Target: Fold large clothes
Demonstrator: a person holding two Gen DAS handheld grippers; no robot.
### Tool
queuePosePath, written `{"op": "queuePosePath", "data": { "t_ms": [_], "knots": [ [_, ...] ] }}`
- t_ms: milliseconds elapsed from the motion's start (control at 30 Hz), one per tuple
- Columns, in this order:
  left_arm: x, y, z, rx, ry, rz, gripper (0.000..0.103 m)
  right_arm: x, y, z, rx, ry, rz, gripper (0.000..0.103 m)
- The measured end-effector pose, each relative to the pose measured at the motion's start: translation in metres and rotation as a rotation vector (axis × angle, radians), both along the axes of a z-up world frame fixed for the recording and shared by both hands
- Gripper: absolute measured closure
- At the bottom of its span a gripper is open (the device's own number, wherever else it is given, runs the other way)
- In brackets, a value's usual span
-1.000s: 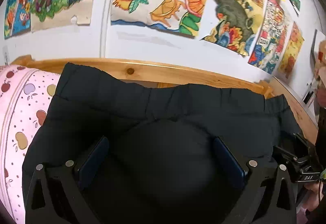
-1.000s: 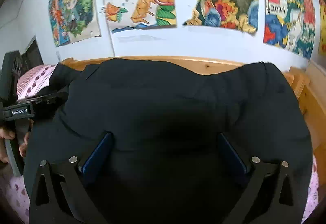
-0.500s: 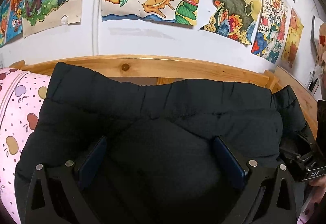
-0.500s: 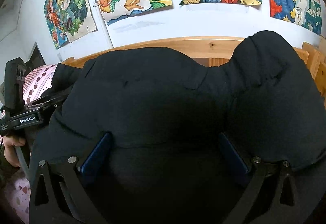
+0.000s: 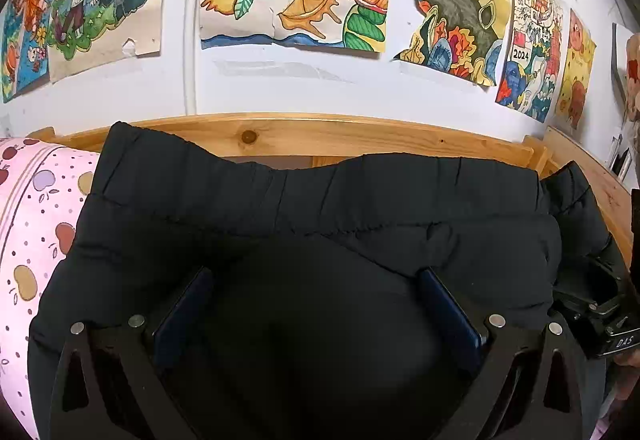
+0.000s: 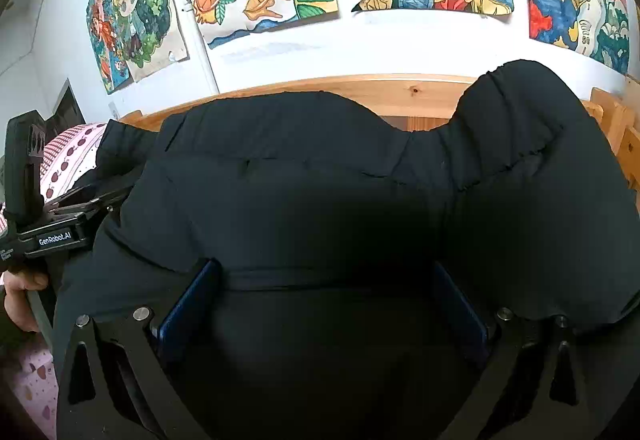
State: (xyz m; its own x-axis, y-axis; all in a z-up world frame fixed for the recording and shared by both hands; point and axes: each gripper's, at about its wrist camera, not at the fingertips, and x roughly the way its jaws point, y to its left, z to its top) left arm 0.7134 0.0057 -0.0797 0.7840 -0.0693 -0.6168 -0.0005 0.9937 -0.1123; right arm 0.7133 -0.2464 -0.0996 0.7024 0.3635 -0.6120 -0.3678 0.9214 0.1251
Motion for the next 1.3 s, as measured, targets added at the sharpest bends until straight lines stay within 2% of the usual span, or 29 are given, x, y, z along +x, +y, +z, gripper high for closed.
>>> {"op": "queuePosePath", "data": {
  "t_ms": [233, 467, 667, 767, 900, 1067, 1200, 1300],
  "knots": [
    [-0.007, 0.001, 0.004, -0.016, -0.019, -0.007, 0.0, -0.01, -0.005, 0.004, 0.017, -0.045, 0.001, 0.001],
    [-0.018, 0.011, 0.01, -0.08, -0.033, -0.028, 0.0, -0.02, -0.008, 0.009, 0.029, -0.063, -0.001, 0.001],
    [-0.035, 0.013, 0.026, -0.064, -0.024, -0.041, 0.0, -0.028, -0.01, 0.02, -0.009, -0.048, -0.023, 0.001],
    [-0.046, 0.021, 0.033, -0.047, -0.024, -0.033, 0.0, -0.033, -0.023, 0.029, 0.013, -0.055, -0.024, 0.001],
    [-0.058, 0.04, 0.041, -0.032, -0.038, -0.003, 0.0, -0.039, -0.05, 0.045, 0.057, -0.091, -0.084, 0.001],
    [-0.066, 0.07, 0.045, -0.007, -0.03, 0.058, 0.0, -0.042, -0.079, 0.06, -0.008, -0.124, -0.173, 0.001],
    [-0.067, 0.092, 0.039, 0.002, 0.016, 0.102, 0.0, -0.044, -0.107, 0.062, -0.01, -0.111, -0.222, 0.001],
    [-0.066, 0.109, 0.03, -0.047, 0.061, 0.115, 0.0, -0.041, -0.131, 0.058, 0.012, -0.076, -0.272, 0.001]
  ]
}}
